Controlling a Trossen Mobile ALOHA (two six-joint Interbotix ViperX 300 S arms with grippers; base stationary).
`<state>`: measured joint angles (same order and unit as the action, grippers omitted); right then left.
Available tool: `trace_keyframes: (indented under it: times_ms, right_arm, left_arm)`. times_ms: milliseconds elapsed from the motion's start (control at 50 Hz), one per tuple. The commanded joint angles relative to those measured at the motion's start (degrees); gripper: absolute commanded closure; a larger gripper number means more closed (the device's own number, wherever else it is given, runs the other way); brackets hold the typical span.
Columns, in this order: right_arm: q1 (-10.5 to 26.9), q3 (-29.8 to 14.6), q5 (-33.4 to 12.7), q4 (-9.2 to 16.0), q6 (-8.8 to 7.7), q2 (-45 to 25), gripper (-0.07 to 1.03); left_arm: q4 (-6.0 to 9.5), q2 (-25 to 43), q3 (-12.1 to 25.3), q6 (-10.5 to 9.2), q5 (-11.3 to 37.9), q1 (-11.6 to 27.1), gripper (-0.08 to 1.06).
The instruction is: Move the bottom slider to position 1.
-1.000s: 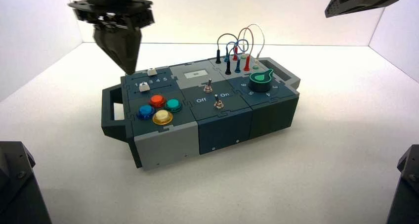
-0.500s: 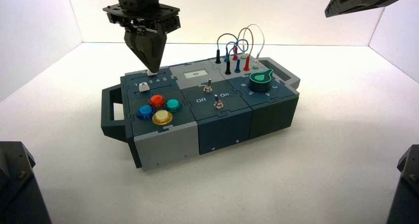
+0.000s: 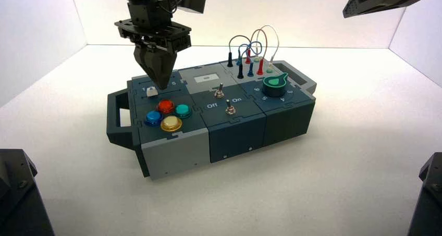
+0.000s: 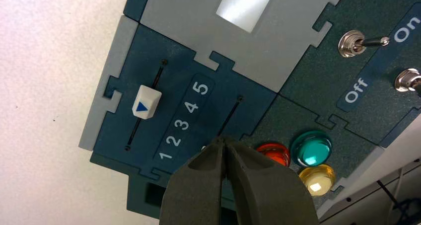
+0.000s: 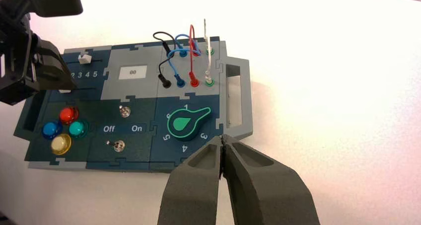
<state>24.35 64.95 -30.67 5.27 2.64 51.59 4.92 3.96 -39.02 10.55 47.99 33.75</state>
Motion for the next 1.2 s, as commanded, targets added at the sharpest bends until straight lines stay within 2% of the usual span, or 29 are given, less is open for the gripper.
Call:
trace_keyframes:
  times_ms: [20,360,880,1040,1200]
  right_arm:
    - [0.35,-2.11,0.26,-0.09,0.00,-0.18,0.99]
    - [0.35,-2.11,0.26,-0.18,0.00,-0.18,0.99]
    - [0.35,-2.02,0.26,-0.18,-0.09,-0.18,0.99]
    - [0.44,-2.02,0.26,-0.18,-0.09,-0.09,0.99]
    - [0.35,-2.02,0.26,-0.09,-0.09,0.09,0.99]
  left_arm:
    - [-0.53,-0.79,0.26,0.35,-0.26,0.18,1.01]
    - [-1.67,-0.79,-1.32,0.44,-0.88,-0.09,1.01]
    - [-1.67,-2.02,-3.78,0.44,-1.05,-1.23,1.01]
    - [-1.14,-2.99,-2.90,0.18,0.88,-0.53,1.01]
    - [-0.79,-8.79,-3.96,-0.97,4.13,0.09,1.01]
